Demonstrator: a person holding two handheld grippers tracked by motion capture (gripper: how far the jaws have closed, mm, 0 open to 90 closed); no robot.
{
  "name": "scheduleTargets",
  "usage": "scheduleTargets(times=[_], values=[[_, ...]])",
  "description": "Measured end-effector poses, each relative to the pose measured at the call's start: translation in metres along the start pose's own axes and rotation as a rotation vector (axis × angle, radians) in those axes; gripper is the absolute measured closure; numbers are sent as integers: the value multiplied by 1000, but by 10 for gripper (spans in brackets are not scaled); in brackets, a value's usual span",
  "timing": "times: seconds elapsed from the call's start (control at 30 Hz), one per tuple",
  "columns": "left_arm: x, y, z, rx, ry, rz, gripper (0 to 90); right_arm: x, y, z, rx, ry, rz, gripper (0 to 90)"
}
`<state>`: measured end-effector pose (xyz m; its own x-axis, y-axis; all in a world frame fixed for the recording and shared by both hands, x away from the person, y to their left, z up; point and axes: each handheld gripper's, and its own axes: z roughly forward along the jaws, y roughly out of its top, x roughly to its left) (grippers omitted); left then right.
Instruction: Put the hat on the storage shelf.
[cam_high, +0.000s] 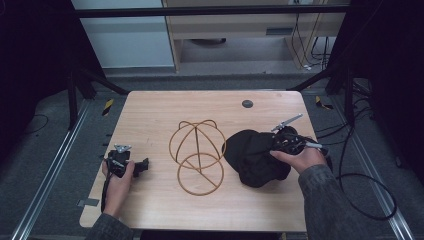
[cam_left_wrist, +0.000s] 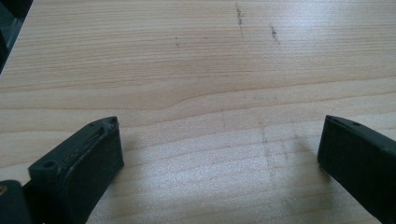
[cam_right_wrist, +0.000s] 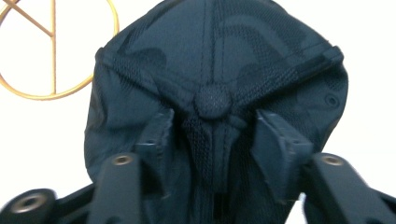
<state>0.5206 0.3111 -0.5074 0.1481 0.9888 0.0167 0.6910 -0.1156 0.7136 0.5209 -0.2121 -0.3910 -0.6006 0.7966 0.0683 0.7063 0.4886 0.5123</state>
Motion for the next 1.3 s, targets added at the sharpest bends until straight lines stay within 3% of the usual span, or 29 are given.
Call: scheduleTargets(times=[0.2,0.37,0.8,1.0,1.3], values=[[0,0,0,1,1,1,0,-1,0,1,-1,23,-12,730],[0,0,0,1,1,0,0,-2,1,-1,0,24,-9,806],[0,0,0,1,0,1,0,-6,12,-10,27,24,-45,848],[0,0,0,1,-5,5,0,-4,18,-23,19,35,-55,859],[3,1,1,1,-18,20,0,3,13,-47,20,52,-77,864]])
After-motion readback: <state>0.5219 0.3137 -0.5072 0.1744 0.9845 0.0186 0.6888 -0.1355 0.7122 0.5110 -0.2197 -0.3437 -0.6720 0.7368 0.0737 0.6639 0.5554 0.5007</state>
